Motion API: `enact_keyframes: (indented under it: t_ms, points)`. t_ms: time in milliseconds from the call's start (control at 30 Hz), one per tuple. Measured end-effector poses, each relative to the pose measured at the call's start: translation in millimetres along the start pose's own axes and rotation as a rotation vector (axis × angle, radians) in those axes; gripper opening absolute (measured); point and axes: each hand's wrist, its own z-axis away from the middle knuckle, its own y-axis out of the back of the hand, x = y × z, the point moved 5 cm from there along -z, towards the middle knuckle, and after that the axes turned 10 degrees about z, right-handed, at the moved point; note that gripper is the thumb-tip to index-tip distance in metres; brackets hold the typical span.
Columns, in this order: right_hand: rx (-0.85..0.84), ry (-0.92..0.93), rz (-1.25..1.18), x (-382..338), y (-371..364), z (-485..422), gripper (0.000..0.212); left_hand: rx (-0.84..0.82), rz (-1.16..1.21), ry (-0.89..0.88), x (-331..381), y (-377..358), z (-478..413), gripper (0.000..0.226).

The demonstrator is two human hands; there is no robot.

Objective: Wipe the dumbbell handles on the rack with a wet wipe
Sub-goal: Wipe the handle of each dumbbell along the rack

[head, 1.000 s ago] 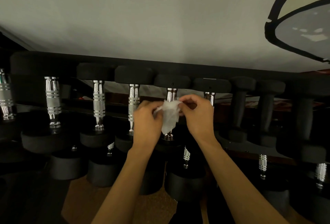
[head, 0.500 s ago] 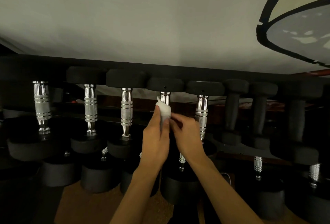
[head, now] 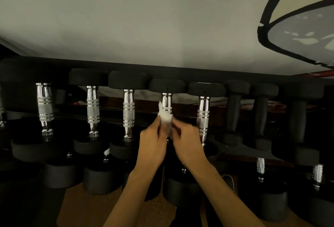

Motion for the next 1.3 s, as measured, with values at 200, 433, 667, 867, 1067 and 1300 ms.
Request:
enact_keyframes:
  t_ms: [200, 433, 667, 867, 1067, 1300]
  points:
    - [-0.039, 0.038, 0.024, -8, -1, 13, 0.017, -0.033, -0.036, -0.031, 2, 5, 10, 0.015]
    - [-0.019, 0.197, 0.295, -27, -7, -17, 0.058, -0.018, 0.267, -0.058, 25, -4, -11, 0.043]
    - [-0.247, 0.183, 0.599, -13, -37, 50, 0.070, -0.116, 0.119, 0.127, -11, 3, 12, 0.029]
    - [-0.357, 0.074, 0.623, -10, -31, 60, 0.051, -0.257, -0.190, 0.130, -20, 19, 14, 0.033]
    - [-0.376, -0.013, 0.277, -56, 18, 58, 0.045, -0.258, -0.142, 0.086, 25, 41, 30, 0.016]
    - [-0.004, -0.089, -0.071, -112, 92, 86, 0.027, -0.048, 0.230, 0.080, 90, 81, 77, 0.025]
